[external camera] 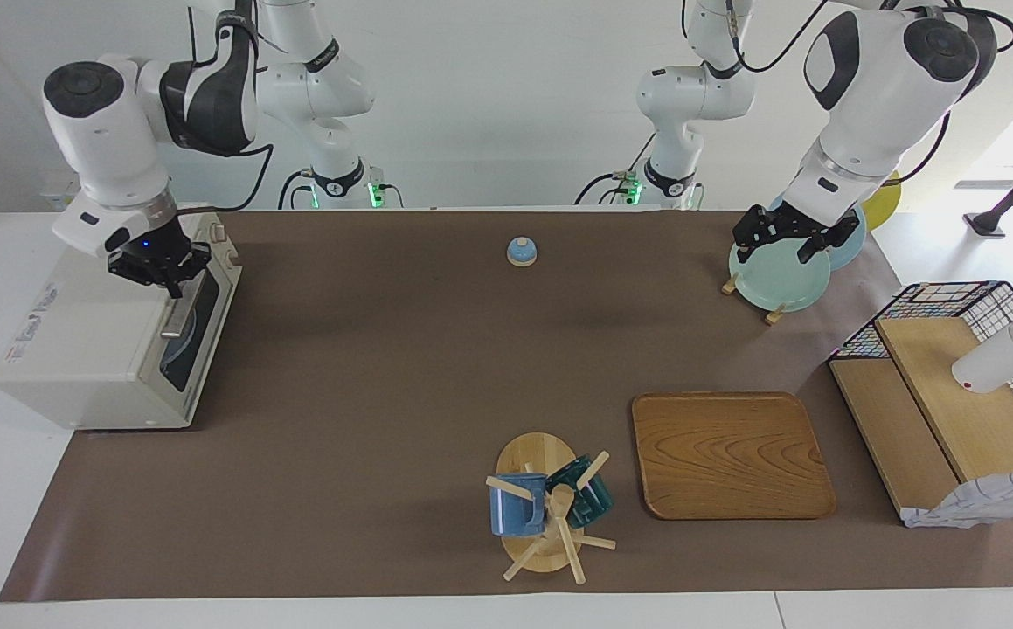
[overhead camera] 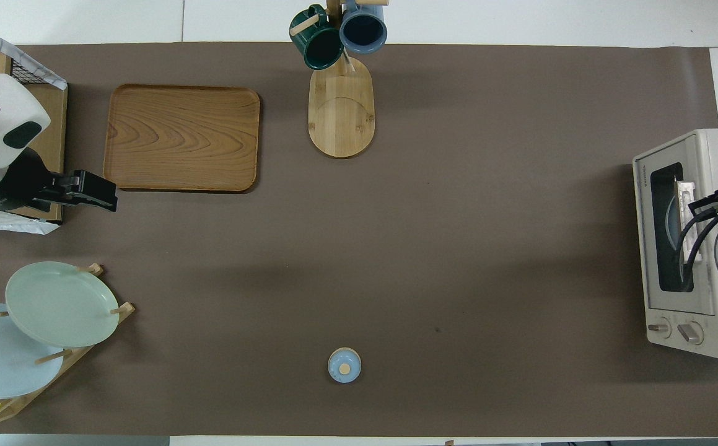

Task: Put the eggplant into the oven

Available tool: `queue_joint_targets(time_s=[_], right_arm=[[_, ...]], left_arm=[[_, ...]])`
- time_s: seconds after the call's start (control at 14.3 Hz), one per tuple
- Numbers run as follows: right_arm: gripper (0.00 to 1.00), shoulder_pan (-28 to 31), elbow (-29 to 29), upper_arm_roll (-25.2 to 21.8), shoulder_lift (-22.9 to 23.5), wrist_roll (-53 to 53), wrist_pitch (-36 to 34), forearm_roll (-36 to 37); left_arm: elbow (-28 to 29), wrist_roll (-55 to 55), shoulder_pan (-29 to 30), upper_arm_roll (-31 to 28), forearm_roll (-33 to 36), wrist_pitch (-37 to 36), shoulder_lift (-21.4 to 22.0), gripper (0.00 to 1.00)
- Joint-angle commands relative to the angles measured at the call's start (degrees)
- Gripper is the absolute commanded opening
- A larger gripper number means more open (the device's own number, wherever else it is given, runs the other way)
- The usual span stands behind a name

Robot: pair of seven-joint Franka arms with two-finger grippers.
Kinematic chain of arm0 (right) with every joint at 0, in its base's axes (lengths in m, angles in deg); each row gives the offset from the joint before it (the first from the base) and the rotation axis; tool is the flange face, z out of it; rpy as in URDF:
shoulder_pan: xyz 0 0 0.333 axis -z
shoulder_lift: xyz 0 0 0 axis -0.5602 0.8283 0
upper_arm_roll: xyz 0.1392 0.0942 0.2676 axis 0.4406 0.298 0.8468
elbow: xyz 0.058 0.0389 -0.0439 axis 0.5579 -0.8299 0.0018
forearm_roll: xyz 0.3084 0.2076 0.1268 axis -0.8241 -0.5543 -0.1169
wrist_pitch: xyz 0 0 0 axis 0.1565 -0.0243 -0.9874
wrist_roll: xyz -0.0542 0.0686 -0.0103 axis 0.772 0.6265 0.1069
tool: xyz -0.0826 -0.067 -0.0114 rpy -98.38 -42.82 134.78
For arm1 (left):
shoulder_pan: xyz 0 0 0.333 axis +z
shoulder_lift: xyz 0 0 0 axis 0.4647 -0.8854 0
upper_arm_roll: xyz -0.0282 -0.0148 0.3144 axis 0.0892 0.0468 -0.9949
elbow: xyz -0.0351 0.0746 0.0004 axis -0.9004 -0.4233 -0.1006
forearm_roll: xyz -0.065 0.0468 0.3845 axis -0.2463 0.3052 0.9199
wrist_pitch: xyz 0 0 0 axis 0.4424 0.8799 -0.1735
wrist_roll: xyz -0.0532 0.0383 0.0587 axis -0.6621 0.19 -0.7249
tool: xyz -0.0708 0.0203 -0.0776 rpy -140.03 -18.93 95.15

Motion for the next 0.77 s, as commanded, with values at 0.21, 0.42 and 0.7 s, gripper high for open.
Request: queue_joint_targets(time_s=[0.21, 0.42, 0.7], right_arm=[[0.17, -0.27, 9.58, 0.39, 3.19, -12.06, -13.47, -10.25], [0.73, -0.36, 9.32, 0.48, 2.93, -12.44, -14.98, -10.25], [1.0, -1.58, 9.49, 1.45, 2.49, -13.49, -14.9, -9.55]], left_arm=[[0.7, 0.06, 0.25, -0.11, -0.58, 0.52, 0.92, 1.0], [0.7, 0.06, 0.25, -0.11, -0.58, 0.52, 0.92, 1.0], [0.7, 0.06, 0.25, -0.11, -0.58, 0.52, 0.92, 1.0]])
